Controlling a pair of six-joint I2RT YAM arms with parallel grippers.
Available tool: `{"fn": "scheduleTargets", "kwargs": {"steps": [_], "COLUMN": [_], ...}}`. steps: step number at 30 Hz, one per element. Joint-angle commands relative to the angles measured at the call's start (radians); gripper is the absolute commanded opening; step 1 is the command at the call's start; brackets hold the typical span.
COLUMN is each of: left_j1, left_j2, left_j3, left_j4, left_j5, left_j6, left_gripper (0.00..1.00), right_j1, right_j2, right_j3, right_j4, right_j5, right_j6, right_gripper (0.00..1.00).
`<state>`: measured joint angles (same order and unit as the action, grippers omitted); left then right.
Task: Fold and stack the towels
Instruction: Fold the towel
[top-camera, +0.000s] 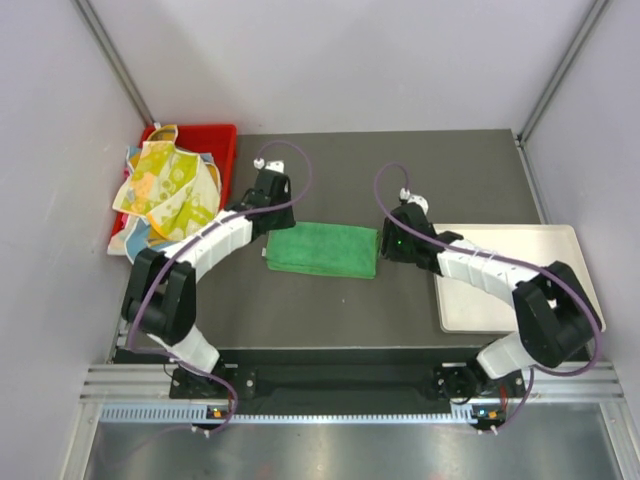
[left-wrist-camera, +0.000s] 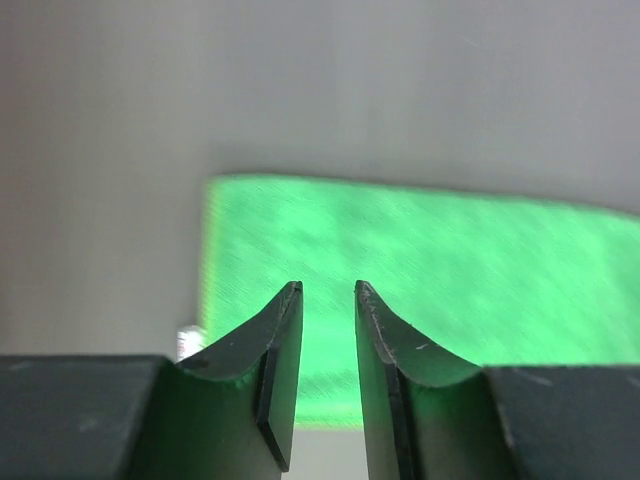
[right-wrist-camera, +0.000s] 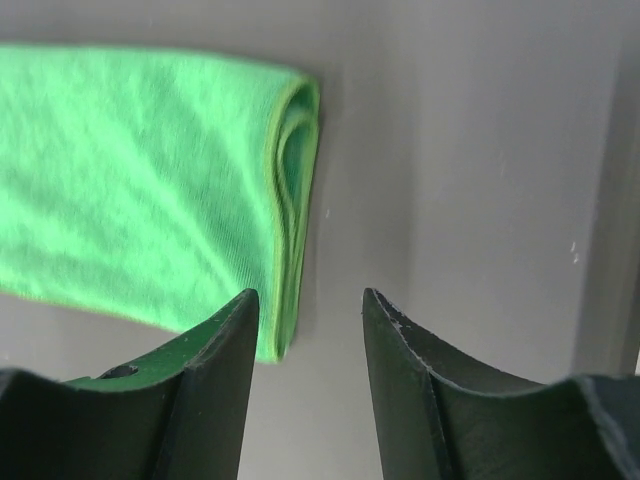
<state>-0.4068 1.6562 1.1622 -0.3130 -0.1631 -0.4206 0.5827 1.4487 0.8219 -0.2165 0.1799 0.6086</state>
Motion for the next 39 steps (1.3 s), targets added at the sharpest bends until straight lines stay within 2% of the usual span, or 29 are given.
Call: {"fn": "scheduleTargets", "kwargs": {"steps": [1, 7, 12, 20, 22, 26, 31, 35, 39], "left_j1": [-0.043, -0.055, -0.069, -0.078, -0.089, -0.17, -0.294, -0.414, -0.507], "left_j2": [-0.064, -0.039, -0.026, -0.042, -0.07, -0.127, -0.076, 0.084, 0.266], "left_j3": [-0.112, -0.289, -0.37, -0.374, -0.349, -0.273, -0.115, 0.052, 0.298], "left_j4": [0.044, 0.17, 0.189, 0.177, 0.15, 0.082, -0.003, -0.092, -0.22], "left_j5": [0.042, 0.063, 0.043, 0.039, 0.027, -0.032, -0.128, -0.312, -0.453], "left_j6": [-0.027, -0.061, -0.095, -0.109, -0.106, -0.107, -0.182, -0.259, -0.372], "left_gripper": [0.32, 0.27, 0.21, 0.2, 0.21, 0.31, 0.37, 0.45, 0.5], "right_j1": [-0.04, -0.044, -0.032, -0.003, -0.004, -0.006, -0.05, -0.159, -0.247], "right_j2": [0.059, 0.143, 0.188, 0.228, 0.205, 0.107, -0.111, -0.31, -0.505], "right_j3": [0.054, 0.082, 0.097, 0.094, 0.088, 0.082, 0.132, 0.154, 0.181], "right_j4": [0.071, 0.112, 0.123, 0.128, 0.12, 0.1, -0.03, -0.138, -0.228], "right_j5": [-0.075, -0.097, -0.097, -0.065, -0.05, -0.04, -0.02, -0.049, -0.077], "right_j6": [-0.017, -0.007, 0.008, 0.046, 0.046, 0.046, 0.033, 0.027, -0.006], "right_gripper": [0.47, 0.47, 0.48, 0.48, 0.48, 0.51, 0.54, 0.54, 0.57]}}
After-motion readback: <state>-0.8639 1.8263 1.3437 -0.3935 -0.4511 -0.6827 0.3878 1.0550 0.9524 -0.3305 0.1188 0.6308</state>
